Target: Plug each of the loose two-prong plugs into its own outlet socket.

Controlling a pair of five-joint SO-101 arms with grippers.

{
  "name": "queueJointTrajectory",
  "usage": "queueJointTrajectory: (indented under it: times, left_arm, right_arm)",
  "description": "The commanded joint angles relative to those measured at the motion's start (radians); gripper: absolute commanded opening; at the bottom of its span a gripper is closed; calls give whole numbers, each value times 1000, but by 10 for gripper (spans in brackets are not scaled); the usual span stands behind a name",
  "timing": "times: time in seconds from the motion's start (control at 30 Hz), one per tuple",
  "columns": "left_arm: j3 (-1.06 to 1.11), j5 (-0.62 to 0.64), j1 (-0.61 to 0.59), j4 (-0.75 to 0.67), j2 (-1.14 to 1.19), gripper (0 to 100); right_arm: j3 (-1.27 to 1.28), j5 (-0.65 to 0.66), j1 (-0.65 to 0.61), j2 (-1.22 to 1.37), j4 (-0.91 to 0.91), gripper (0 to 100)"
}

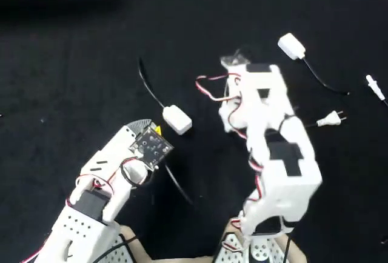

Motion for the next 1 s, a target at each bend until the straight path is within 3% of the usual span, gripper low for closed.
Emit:
queueJointTrajectory:
  times: [0.0,0.2,0.37,0.47,0.6,0.77,0.97]
  left_arm:
    - [-96,11,1,46,-6,29]
    - [-197,12,-5,141,61,29]
    - [-386,14,-7,149,390,29]
    - [-561,11,-5,190,634,29]
    - [-852,-60,-4,345,896,29]
    - [-1222,-61,-48,534,1160,29]
    - [-1511,89,-87,657,1418,29]
  right_arm:
    - [-18,-64,17,62,-60,191]
    - [-28,-129,46,111,-150,191]
    - [-28,-173,48,111,-158,191]
    - [-27,-186,49,111,-164,191]
    - [-25,-187,51,111,-164,191]
    - [-25,-229,52,111,-164,191]
    - [-28,-288,95,111,-163,191]
